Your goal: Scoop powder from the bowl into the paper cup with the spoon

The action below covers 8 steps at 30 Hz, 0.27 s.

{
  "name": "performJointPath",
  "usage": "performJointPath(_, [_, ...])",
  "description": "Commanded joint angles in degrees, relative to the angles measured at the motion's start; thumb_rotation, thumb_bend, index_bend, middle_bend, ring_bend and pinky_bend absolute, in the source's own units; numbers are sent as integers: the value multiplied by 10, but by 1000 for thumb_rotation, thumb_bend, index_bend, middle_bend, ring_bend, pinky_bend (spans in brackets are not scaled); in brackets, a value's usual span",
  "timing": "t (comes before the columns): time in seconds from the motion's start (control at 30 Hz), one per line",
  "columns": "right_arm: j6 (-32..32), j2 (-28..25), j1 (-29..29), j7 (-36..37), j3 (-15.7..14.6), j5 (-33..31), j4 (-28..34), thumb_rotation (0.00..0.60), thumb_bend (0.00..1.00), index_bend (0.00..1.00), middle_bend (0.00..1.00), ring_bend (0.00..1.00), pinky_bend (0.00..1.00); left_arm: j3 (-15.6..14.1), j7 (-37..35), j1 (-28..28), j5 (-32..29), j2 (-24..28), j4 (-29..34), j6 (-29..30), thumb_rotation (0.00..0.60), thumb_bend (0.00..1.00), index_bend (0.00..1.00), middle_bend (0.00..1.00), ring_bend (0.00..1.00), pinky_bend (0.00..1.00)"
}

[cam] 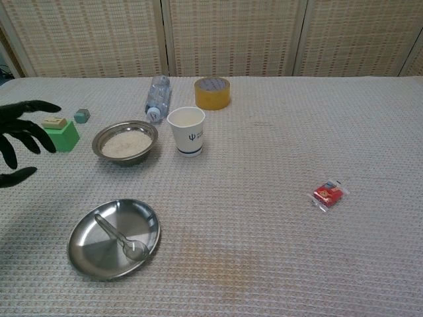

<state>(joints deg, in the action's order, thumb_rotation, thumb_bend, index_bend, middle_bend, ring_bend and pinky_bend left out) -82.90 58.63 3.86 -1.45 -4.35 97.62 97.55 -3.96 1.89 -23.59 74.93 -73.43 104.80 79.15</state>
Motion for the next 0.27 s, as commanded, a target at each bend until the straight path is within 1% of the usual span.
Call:
performJointPath(0.03, [12,6,5,-6,3,-9,-3,600,96,0,0,0,0,9,-210,118,91,15,-128,158,600,382,3,14,0,140])
performJointPath(0.1, [16,9,6,-13,6,-15,-2,600,95,0,0,0,0,22,-204,125,92,6,-150,172,600,381,0,6,0,137])
performJointPath(0.17, [15,12,6,-22,5,-13,-2,600,95,0,0,0,0,20,-191,128,99,6,-159,169,600,381,0,2,0,134])
performJointPath(0.27, [15,14,4,-31,3,-12,1,600,95,0,0,0,0,12,-187,129,103,19,-148,142,600,381,0,0,0,127])
